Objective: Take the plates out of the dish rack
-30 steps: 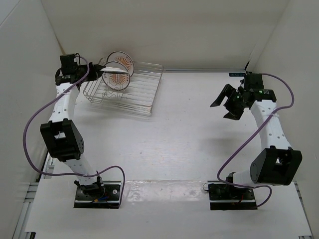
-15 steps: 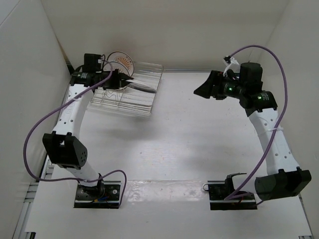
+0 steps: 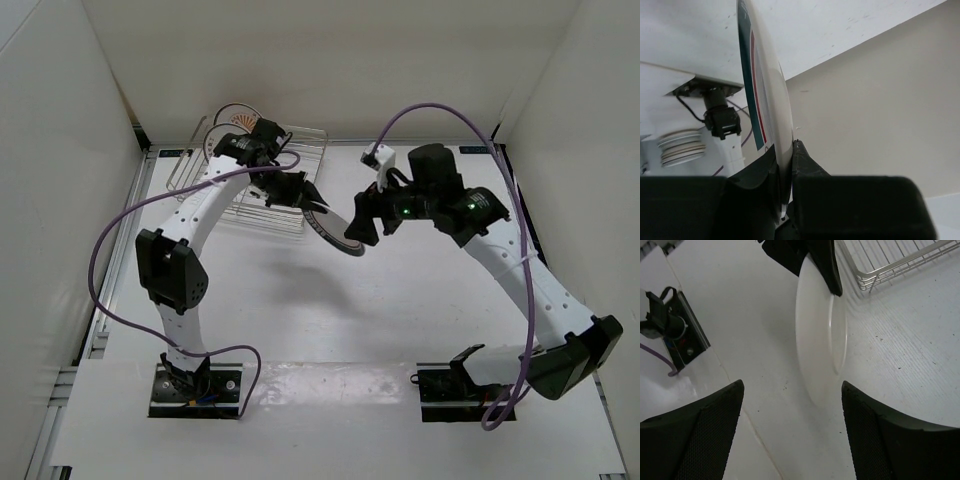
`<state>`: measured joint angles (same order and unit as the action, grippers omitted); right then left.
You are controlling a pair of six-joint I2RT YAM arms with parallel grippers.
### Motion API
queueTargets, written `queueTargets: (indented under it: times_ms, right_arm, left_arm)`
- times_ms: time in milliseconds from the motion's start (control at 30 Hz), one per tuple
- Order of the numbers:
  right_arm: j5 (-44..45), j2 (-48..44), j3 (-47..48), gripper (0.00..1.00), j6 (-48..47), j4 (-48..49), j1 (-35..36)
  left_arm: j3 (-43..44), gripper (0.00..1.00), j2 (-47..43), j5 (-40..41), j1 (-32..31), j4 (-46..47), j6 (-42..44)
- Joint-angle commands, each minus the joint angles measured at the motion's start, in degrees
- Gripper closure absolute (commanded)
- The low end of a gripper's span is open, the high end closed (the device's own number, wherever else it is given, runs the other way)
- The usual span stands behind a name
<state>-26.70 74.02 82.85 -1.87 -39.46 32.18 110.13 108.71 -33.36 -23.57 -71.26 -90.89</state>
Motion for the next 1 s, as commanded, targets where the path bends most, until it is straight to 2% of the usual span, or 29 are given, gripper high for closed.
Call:
queueTargets:
  times_ms: [0, 100, 133, 200, 333, 367, 400, 500, 567, 633, 667, 700, 733, 767, 800, 833, 867, 967]
  right_arm:
    - [4.98, 0.78, 0.14, 0.19, -4.98, -0.97, 3.49]
    - [9.11, 1.13, -1.89, 0.28, -5.25, -1.4, 5.25]
    - [10.69, 1.21, -2.08, 0.38, -4.99, -1.93, 5.78]
    - [14.55, 0.61, -3.12, 0.48, -3.24, -2.02, 6.22]
    - [20.79, -1.67, -6.29, 1.0, 0.72, 0.26, 5.61]
    - [26.12, -1.95, -6.38, 1.0, 1.25, 0.26, 5.43]
    - [26.43, -2.3, -6.56, 1.0, 5.17, 0.09, 5.17]
    - [29.07, -3.09, -7.0, 1.0, 8.97, -0.7, 3.86]
    - [28.2, -3.09, -8.14, 1.0, 11.18, -1.75, 3.06]
    - [27.84, -3.09, -8.31, 1.0, 15.29, -1.4, 1.13]
    - [28.01, -2.83, -8.4, 1.0, 16.19, -1.84, 0.43]
    - [29.41, -3.0, -8.41, 1.0, 18.89, -2.19, -2.01]
    - [29.94, -3.09, -8.75, 1.0, 20.05, -2.63, -2.91]
    - [30.21, -3.53, -9.98, 1.0, 21.11, -3.42, -5.88]
    - [30.21, -3.88, -10.6, 1.0, 22.94, -3.51, -6.77]
    - [28.56, -4.23, -11.21, 1.0, 24.62, -3.34, -7.74]
    - [27.5, -4.41, -12.0, 1.0, 25.5, -3.69, -10.71]
    - [21.88, -3.97, -16.47, 1.0, 29.63, -3.69, -14.76]
  left_arm:
    - [3.08, 0.99, -1.66, -3.29, -1.74, -2.13, -0.69]
    - [2.73, 0.99, -2.09, -3.2, -3.58, 0.51, -2.09]
    - [2.38, 0.99, -2.36, -3.63, -3.76, 1.56, -3.05]
    - [0.19, 0.99, -3.32, -4.25, -5.16, 8.75, -4.38]
    - [-1.58, 0.98, -3.94, -6.53, -6.05, 14.74, -4.31]
    - [-1.67, 0.98, -3.85, -6.89, -5.61, 14.92, -2.55]
    - [-2.54, 0.96, -3.85, -8.63, -5.35, 15.1, -1.75]
    - [-5.08, 0.95, -4.81, -10.31, -4.03, 15.1, 1.5]
    - [-6.15, 0.85, -5.34, -10.67, -3.68, 16.24, 2.82]
    - [-6.77, 0.62, -5.79, -11.11, -3.32, 17.91, 5.87]
    - [-5.37, 0.36, -5.52, -11.02, -2.97, 16.0, 7.12]
    - [-4.49, 0.27, -5.26, -10.85, -1.58, 14.42, 8.61]
    - [-3.44, 0.17, -5.17, -9.8, -0.96, 11.62, 14.46]
    - [0.66, 0.04, -4.39, -9.18, -0.08, 7.24, 17.12]
    - [2.36, 0.02, -4.03, -8.22, 1.24, 4.58, 19.94]
    - [3.85, 0.01, -3.85, -6.12, 2.99, -1.62, 27.97]
    - [6.74, 0.0, -4.03, -3.75, 4.4, -3.42, 30.57]
    - [4.5, 0.0, -6.74, 3.54, 7.74, -6.17, 40.78]
